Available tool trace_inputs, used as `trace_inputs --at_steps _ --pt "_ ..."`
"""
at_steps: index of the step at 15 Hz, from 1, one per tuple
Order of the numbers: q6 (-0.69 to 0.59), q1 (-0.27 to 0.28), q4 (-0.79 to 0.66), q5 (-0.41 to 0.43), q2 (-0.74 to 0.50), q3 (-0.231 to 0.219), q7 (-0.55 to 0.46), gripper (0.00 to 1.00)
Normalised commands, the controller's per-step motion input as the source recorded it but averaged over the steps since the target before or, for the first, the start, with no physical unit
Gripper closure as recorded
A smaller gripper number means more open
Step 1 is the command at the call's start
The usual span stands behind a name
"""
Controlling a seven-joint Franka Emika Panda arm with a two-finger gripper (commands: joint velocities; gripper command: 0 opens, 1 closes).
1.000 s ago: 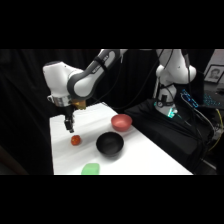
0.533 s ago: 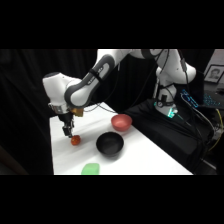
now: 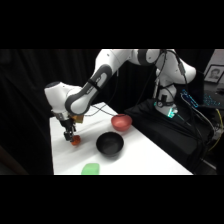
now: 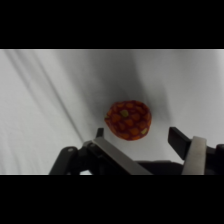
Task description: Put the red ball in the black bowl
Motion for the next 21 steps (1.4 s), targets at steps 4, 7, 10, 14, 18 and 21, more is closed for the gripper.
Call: trace_inputs --at_steps 4,7,10,14,18,21 --pt "-0.04 0.007 0.24 0.110 0.18 -0.050 0.06 0.00" --pt "-0.06 0.000 0.25 0.119 0.17 -0.036 0.04 0.00" --pt "-0.04 -0.011 0.25 0.127 0.15 -0.031 0.03 0.26" --pt "-0.02 -0.012 0.19 0.119 0.10 -0.033 0.00 0.56" --pt "-0.04 0.016 0.12 0.073 0.02 -0.054 -0.02 0.88" --pt "-0.08 0.033 0.04 0.040 -0.09 -0.068 -0.05 1.00"
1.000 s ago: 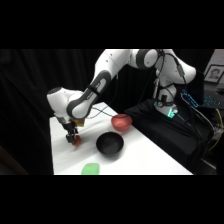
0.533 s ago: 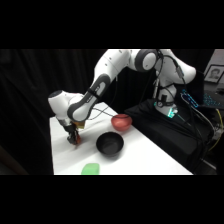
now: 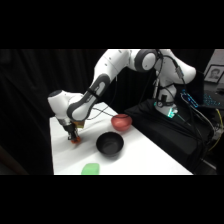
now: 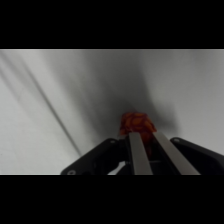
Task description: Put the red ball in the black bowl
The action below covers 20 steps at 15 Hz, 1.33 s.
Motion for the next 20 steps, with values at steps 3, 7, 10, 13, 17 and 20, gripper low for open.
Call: trace_inputs --at_steps 3,7,10,13,17,20 --pt "-0.18 0.029 -0.02 0.039 -0.17 -0.052 -0.08 0.98" --pt "-0.25 0.022 -0.13 0.040 -0.32 -0.033 -0.13 0.98" --pt "-0.24 0.018 -0.22 0.019 -0.40 -0.029 -0.16 0.98" --pt "-0.16 0.022 -0.32 0.006 -0.43 -0.025 -0.17 0.98" --pt "-0.06 0.052 -0.49 -0.006 -0.48 -0.008 -0.15 0.98" --pt "0.04 0.099 -0.65 -0.030 -0.58 0.008 -0.13 0.98"
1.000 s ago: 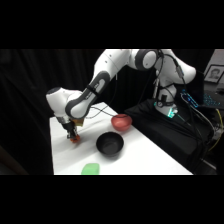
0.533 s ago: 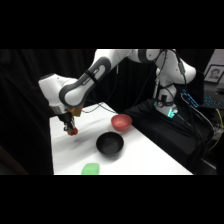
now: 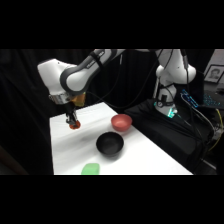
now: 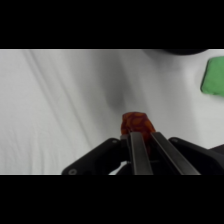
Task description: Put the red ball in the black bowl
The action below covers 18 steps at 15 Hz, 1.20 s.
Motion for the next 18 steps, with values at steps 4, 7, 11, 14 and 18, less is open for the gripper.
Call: trace_inputs --at_steps 4,7,11,14,18 --pt "0.12 0.128 -0.74 -0.043 -0.65 0.035 -0.08 0.98" --pt "0.20 0.116 -0.76 -0.035 -0.62 0.061 -0.05 0.98" --pt "0.26 0.098 -0.70 -0.019 -0.54 0.074 -0.04 0.98" --pt "0.28 0.081 -0.59 -0.009 -0.44 0.067 -0.02 0.98" --pt "0.29 0.060 -0.47 -0.009 -0.31 0.051 -0.01 0.98"
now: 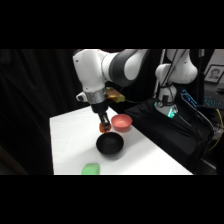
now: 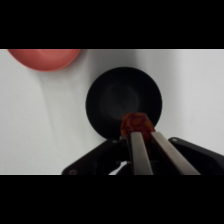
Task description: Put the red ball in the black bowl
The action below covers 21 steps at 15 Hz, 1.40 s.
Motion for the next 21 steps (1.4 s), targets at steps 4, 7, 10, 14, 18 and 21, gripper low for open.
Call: trace_inputs --at_steps 4,7,10,14,18,21 --pt "0.40 0.053 -0.35 -0.049 -0.17 0.023 0.02 0.98" --pt "0.40 0.046 -0.26 -0.077 -0.08 0.001 0.04 0.98" --pt "0.36 0.049 -0.17 -0.110 0.00 -0.023 0.08 0.98" --pt "0.34 0.062 -0.09 -0.146 0.08 -0.063 0.12 0.98" --pt "0.27 0.079 0.00 -0.148 0.13 -0.107 0.13 0.98" --pt "0.16 0.060 0.02 -0.079 0.08 -0.095 0.08 0.66"
